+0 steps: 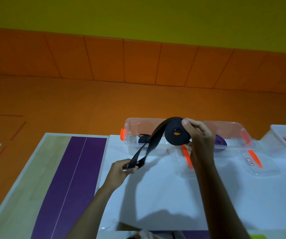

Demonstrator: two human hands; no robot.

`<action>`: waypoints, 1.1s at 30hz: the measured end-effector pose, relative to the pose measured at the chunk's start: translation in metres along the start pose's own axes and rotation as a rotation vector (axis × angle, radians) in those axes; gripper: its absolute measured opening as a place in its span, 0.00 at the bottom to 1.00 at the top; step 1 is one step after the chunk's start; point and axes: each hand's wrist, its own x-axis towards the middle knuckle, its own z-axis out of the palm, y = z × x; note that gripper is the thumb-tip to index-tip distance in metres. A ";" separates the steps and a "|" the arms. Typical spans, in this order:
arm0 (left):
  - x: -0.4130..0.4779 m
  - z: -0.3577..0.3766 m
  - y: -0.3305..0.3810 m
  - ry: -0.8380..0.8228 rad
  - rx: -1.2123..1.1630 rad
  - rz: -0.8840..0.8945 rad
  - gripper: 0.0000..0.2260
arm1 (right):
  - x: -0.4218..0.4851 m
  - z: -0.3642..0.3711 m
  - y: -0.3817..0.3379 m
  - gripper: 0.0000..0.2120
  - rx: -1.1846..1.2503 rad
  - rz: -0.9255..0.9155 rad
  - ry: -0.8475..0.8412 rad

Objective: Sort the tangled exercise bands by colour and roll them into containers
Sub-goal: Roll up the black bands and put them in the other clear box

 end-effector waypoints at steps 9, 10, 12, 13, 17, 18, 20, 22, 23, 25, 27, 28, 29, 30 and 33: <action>0.001 -0.010 0.003 0.472 0.004 -0.118 0.07 | -0.002 -0.008 0.008 0.05 -0.125 -0.122 0.036; 0.002 -0.011 0.005 0.455 -0.063 -0.146 0.07 | -0.003 -0.007 0.007 0.05 -0.127 -0.127 0.031; 0.003 -0.013 0.004 0.378 -0.153 -0.189 0.07 | -0.004 -0.004 0.007 0.04 -0.133 -0.123 0.026; 0.003 -0.014 0.003 0.327 -0.165 -0.218 0.06 | -0.005 -0.002 0.007 0.04 -0.137 -0.122 0.024; -0.004 -0.022 -0.002 0.076 -0.094 -0.323 0.07 | -0.010 0.003 0.006 0.05 -0.167 -0.145 -0.010; -0.006 -0.025 -0.002 0.008 -0.071 -0.339 0.12 | -0.012 0.003 0.005 0.05 -0.178 -0.161 -0.030; -0.011 -0.031 0.003 -0.118 -0.002 -0.350 0.29 | -0.015 0.003 0.003 0.06 -0.218 -0.217 -0.092; -0.013 -0.034 0.017 -0.174 0.093 -0.249 0.43 | -0.018 0.002 0.002 0.07 -0.284 -0.294 -0.175; -0.013 -0.034 0.031 -0.173 0.099 -0.153 0.44 | -0.020 0.002 0.002 0.07 -0.323 -0.339 -0.211; -0.014 -0.027 0.067 -0.117 0.004 0.039 0.41 | -0.020 0.001 0.003 0.08 -0.383 -0.414 -0.268; -0.012 -0.017 0.105 -0.046 -0.117 0.211 0.34 | -0.020 0.002 0.005 0.10 -0.373 -0.427 -0.312; -0.010 -0.011 0.120 -0.026 -0.150 0.278 0.30 | -0.021 0.002 0.005 0.11 -0.360 -0.423 -0.326; -0.009 -0.007 0.135 -0.014 -0.163 0.328 0.27 | -0.020 0.003 0.006 0.12 -0.350 -0.419 -0.332; -0.008 -0.003 0.145 0.003 -0.171 0.360 0.24 | -0.020 0.004 0.007 0.11 -0.335 -0.407 -0.333; -0.005 0.002 0.155 0.079 -0.234 0.358 0.15 | -0.018 0.008 0.005 0.11 -0.240 -0.322 -0.310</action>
